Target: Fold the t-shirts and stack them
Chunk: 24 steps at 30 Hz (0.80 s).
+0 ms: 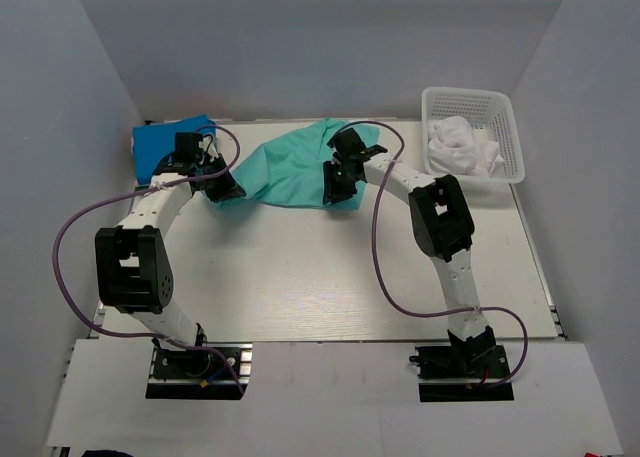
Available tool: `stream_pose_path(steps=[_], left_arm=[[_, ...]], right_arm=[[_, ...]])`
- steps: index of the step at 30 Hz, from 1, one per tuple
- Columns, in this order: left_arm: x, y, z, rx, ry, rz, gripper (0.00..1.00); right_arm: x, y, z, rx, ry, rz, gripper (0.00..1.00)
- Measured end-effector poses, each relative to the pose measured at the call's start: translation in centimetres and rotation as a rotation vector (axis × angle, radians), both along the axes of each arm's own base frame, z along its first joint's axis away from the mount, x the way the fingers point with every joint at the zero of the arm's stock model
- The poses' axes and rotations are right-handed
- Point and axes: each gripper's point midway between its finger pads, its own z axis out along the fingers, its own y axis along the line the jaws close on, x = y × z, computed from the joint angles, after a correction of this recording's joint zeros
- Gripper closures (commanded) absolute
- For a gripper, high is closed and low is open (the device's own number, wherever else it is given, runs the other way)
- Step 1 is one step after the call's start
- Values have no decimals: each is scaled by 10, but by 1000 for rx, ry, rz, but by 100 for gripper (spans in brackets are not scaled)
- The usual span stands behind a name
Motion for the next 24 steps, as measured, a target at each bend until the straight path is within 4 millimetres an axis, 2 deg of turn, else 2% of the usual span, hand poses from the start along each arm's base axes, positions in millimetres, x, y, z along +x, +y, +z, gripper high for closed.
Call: stream_pose_path(steps=[1, 2, 4, 8, 11, 15, 21, 24], left_arm=[[-1, 0, -1, 0, 2, 0, 100], [-1, 0, -1, 0, 2, 0, 100], [-1, 0, -2, 0, 2, 0, 100], [-1, 0, -3, 0, 3, 0, 100], [-1, 0, -1, 0, -2, 1, 100], [1, 1, 2, 4, -10, 4, 100], [12, 2, 21, 7, -62, 8, 100], [20, 3, 38, 15, -106, 16, 100]], right_arm=[[1, 3, -1, 4, 1, -2, 77], [2, 4, -2, 3, -1, -1, 89], [2, 4, -5, -3, 3, -5, 100], [5, 2, -5, -16, -4, -24, 100], [9, 1, 5, -28, -21, -19, 100], [33, 6, 51, -12, -134, -19, 100], [41, -4, 121, 0, -284, -46, 100], [44, -14, 145, -15, -345, -78, 100]])
